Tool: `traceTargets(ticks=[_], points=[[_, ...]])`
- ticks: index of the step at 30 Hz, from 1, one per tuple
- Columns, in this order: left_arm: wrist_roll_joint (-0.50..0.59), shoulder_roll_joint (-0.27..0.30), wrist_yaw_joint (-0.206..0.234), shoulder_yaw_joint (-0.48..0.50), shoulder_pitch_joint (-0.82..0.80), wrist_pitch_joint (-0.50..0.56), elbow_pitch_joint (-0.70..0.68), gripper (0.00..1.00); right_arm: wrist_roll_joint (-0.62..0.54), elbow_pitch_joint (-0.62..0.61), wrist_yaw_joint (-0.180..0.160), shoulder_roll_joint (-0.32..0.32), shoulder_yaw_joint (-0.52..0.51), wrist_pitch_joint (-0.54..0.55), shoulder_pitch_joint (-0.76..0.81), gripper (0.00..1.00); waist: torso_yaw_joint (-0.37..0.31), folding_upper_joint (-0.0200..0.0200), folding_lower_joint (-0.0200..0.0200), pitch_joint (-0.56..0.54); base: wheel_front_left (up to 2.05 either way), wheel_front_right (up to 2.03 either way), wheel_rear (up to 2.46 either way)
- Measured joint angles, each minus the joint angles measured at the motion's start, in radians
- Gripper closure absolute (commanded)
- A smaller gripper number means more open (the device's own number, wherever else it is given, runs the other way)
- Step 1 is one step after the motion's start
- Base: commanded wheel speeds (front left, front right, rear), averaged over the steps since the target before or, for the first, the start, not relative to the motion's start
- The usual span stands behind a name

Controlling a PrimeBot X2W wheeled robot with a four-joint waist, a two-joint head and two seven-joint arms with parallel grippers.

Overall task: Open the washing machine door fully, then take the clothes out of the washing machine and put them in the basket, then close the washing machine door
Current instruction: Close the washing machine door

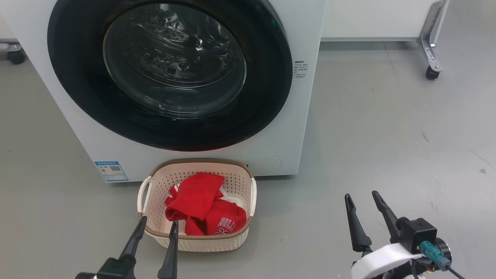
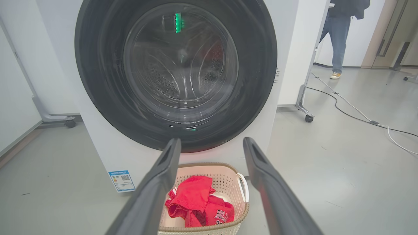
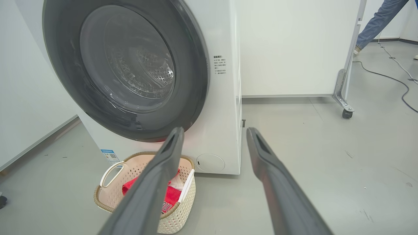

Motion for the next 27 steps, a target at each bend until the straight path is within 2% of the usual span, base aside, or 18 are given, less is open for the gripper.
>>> traceTargets(ticks=[27], points=[[0.0,0.007,0.009,0.004,0.028,0.012,-0.036,0.0,-0.01,-0.102,-0.034,-0.006,0.002,0.0,0.108,0.0,-0.019,0.0,0.0,-0.014,0.0,0.0,0.0]])
